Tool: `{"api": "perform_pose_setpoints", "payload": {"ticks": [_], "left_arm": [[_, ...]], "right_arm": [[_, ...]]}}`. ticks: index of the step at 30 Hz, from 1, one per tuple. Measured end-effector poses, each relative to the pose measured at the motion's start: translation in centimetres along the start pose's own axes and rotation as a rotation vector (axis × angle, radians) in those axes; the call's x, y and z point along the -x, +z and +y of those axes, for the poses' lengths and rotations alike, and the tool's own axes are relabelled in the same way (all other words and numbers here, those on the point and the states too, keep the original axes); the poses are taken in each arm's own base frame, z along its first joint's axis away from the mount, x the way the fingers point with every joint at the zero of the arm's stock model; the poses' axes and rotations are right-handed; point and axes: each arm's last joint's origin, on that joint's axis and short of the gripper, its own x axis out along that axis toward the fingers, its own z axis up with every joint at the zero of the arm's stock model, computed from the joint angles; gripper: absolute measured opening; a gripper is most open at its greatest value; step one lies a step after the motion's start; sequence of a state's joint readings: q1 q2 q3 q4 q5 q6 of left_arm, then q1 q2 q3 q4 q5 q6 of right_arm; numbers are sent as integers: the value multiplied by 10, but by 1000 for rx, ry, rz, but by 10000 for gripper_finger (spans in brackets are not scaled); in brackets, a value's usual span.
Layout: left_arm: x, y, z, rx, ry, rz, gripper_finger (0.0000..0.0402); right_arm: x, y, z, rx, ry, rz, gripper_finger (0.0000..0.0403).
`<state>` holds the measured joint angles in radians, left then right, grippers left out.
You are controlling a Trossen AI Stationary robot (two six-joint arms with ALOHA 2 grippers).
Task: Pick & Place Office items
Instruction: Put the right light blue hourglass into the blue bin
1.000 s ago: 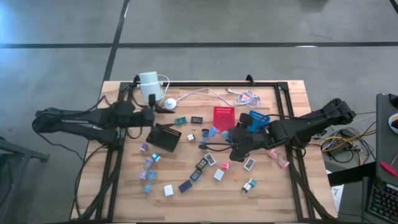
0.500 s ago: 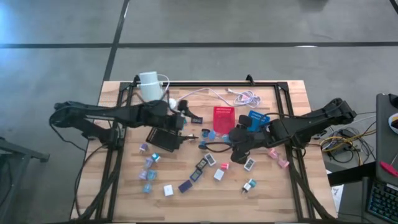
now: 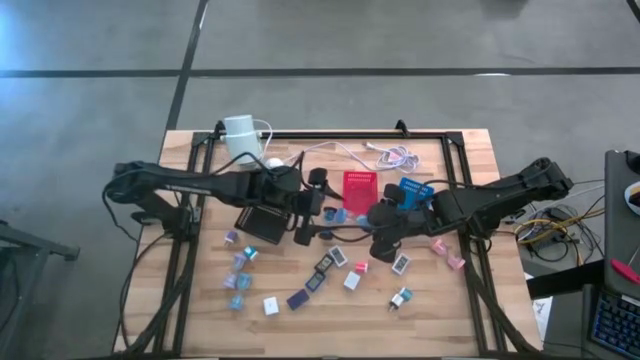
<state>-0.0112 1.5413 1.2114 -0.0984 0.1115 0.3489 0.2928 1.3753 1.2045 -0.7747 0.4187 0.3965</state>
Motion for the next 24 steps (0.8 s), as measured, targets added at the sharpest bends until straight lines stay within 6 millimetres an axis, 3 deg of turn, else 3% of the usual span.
{"api": "perform_pose_setpoints", "payload": {"ticks": [19,24], "left_arm": [[-15,-7,1,-5,0,-2,359],[-15,-7,2,-4,1,2,331]], "right_arm": [[0,1,0,1,3,-8,189],[0,1,0,4,3,-8,189]]}}
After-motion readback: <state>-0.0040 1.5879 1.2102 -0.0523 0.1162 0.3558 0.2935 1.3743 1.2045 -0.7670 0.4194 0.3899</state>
